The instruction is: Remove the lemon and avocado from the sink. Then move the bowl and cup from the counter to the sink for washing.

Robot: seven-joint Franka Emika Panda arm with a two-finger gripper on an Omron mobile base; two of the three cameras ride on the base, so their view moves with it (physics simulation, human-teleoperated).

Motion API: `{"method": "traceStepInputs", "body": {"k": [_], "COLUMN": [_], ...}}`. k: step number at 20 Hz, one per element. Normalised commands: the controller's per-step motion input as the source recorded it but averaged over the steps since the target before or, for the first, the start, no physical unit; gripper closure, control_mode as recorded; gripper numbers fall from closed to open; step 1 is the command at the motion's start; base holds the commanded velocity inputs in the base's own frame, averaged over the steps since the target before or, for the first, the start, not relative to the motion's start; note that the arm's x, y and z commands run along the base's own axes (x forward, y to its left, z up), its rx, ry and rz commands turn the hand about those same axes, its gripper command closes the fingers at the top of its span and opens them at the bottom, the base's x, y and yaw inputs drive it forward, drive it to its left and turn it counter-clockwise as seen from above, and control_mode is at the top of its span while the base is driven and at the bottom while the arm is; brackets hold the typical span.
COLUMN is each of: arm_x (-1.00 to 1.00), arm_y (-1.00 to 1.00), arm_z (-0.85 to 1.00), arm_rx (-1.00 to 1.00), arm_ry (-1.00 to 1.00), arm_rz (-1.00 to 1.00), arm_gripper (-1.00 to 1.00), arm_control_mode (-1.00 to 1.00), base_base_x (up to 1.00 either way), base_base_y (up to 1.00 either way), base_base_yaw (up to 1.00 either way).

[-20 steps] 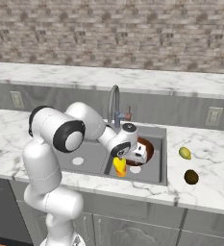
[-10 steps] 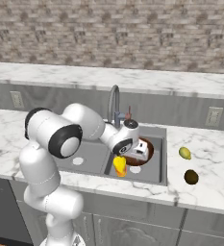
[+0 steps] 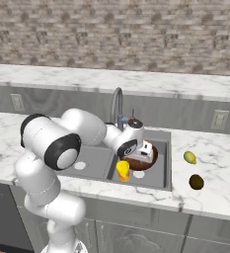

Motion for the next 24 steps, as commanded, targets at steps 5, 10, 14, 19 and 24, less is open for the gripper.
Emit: {"method": "traceStepInputs", "body": {"k": [5, 10, 14, 19, 24], "arm_x": [-0.09, -0.09, -0.08, -0.11, -0.12], "arm_y": [0.0, 0.0, 0.0, 0.0, 0.0], "arm_z": [0.15, 0.14, 0.18, 0.17, 0.16], "arm_rx": [0.0, 0.0, 0.0, 0.0, 0.0], "arm_ry": [0.04, 0.02, 0.0, 0.0, 0.0], "arm_rz": [-0.01, -0.01, -0.02, -0.02, 0.0], "arm_gripper": [-1.0, -1.0, -1.0, -1.0, -1.0], "arm_control_mode": [-1.0, -1.0, -1.0, -1.0, -1.0], "base_base_x": [0.0, 0.0, 0.0, 0.0, 0.0], "base_base_y": [0.0, 0.0, 0.0, 0.0, 0.0], "base_base_yaw": [0.0, 0.0, 0.0, 0.0, 0.0]}}
